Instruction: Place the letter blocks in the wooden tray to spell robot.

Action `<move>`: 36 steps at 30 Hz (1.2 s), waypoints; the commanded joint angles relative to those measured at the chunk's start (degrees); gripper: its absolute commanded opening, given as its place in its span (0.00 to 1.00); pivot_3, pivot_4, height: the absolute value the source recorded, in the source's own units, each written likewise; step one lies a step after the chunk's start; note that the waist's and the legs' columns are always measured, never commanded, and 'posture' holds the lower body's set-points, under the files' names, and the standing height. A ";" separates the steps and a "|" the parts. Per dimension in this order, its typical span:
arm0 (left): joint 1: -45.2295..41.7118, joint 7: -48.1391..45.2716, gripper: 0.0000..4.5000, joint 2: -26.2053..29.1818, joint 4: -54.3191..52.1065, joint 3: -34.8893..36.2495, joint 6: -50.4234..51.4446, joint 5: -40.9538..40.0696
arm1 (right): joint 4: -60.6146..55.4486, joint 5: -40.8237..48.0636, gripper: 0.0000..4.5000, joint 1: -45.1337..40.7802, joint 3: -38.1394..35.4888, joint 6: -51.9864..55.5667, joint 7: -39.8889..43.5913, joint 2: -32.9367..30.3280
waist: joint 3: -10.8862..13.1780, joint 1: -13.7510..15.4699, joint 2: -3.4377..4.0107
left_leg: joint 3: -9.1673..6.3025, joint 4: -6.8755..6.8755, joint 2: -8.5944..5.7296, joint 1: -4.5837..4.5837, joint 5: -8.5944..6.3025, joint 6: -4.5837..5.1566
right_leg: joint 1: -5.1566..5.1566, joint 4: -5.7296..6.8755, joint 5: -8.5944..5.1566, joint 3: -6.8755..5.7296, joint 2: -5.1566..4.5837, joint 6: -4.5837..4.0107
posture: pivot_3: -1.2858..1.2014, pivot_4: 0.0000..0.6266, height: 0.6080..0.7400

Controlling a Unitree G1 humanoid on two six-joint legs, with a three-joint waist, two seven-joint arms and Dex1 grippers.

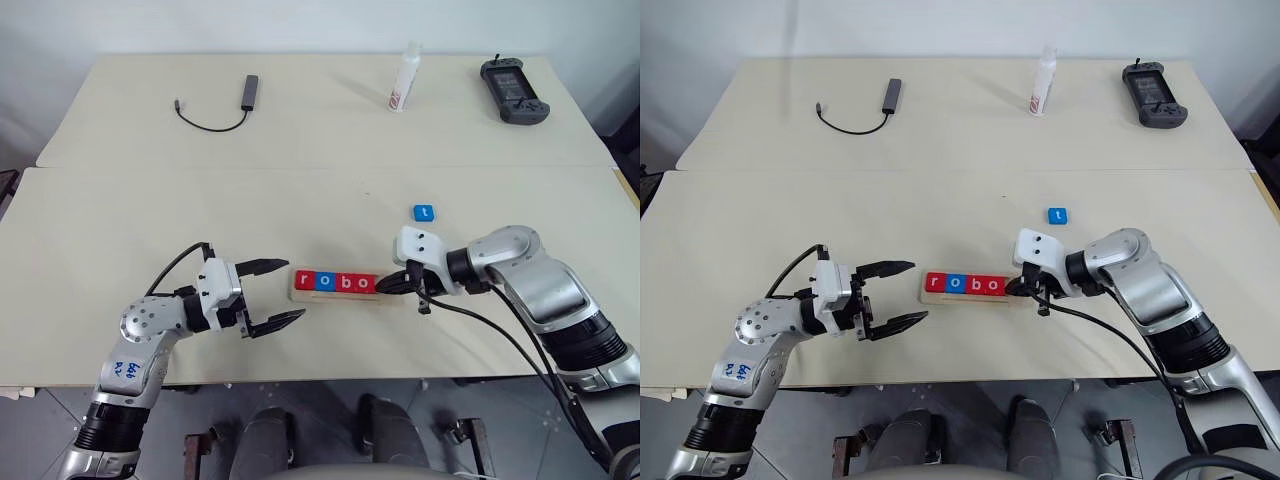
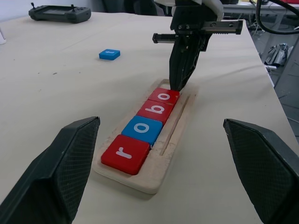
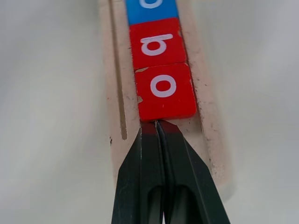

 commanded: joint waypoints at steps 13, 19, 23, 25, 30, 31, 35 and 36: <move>0.44 -0.77 1.00 0.48 -0.47 1.08 -1.40 -0.30 | -4.94 8.25 0.42 25.34 -33.07 -16.15 -11.54 -0.23 | -0.02 0.99 -0.04 | 0.01 -0.05 -0.01 0.00 -0.01 -0.01 | 0.03 -0.07 0.00 -0.02 0.00 0.00 | 0.52 0.24 1.00; -2.02 -1.93 1.00 0.12 1.99 0.64 -1.48 -0.19 | -0.21 9.23 0.88 38.95 -44.60 -28.15 -17.77 6.80 | -0.04 1.37 -0.01 | 0.13 -0.05 -0.02 0.13 -0.01 0.00 | 0.08 -0.02 0.00 0.12 0.02 0.00 | 0.52 0.24 1.00; -3.84 -3.01 1.00 0.30 3.94 0.77 -1.87 -0.24 | 4.01 10.05 0.99 42.65 -47.01 -32.92 -19.35 8.23 | -0.04 1.26 0.00 | 0.16 -0.06 0.01 0.21 0.00 -0.01 | 0.09 0.00 0.00 0.17 0.06 0.00 | 0.52 0.24 1.00; -4.44 -3.43 1.00 0.38 4.56 0.90 -2.19 -0.23 | 4.23 10.75 0.99 42.11 -46.68 -33.31 -20.14 8.39 | -0.05 0.75 0.02 | 0.21 -0.07 0.01 0.24 0.00 -0.01 | 0.09 0.01 0.00 0.23 0.07 0.00 | 0.52 0.24 1.00; -4.66 -3.25 1.00 -0.03 4.65 0.97 -2.61 -0.05 | 1.98 12.35 0.99 36.77 -41.42 -22.97 -21.71 6.31 | -0.05 -0.13 0.02 | 0.23 -0.07 0.04 0.30 0.00 -0.01 | 0.09 0.06 0.00 0.29 0.07 0.00 | 0.52 0.24 1.00; -4.71 -3.15 1.00 -0.13 4.67 0.90 -2.63 0.01 | 1.72 12.86 0.99 35.76 -40.59 -21.18 -21.50 5.88 | -0.05 -0.07 0.02 | 0.25 -0.07 0.04 0.34 0.00 -0.01 | 0.09 0.08 0.00 0.33 0.07 0.00 | 0.52 0.24 1.00; -4.00 -2.14 1.00 -1.14 3.97 0.61 -3.14 0.28 | 5.13 13.23 0.99 20.14 -35.03 -9.44 -27.47 7.29 | -0.05 -0.33 0.04 | 0.36 -0.05 0.05 0.36 0.00 0.00 | 0.06 0.10 0.00 0.45 0.07 -0.03 | 0.52 0.24 1.00; -3.97 -1.92 1.00 -1.32 3.96 0.62 -3.25 0.37 | 6.38 13.03 0.99 17.09 -34.25 -8.05 -28.92 8.12 | -0.05 -0.35 0.04 | 0.39 -0.04 0.05 0.40 0.00 0.00 | 0.06 0.12 0.01 0.48 0.07 -0.03 | 0.52 0.24 1.00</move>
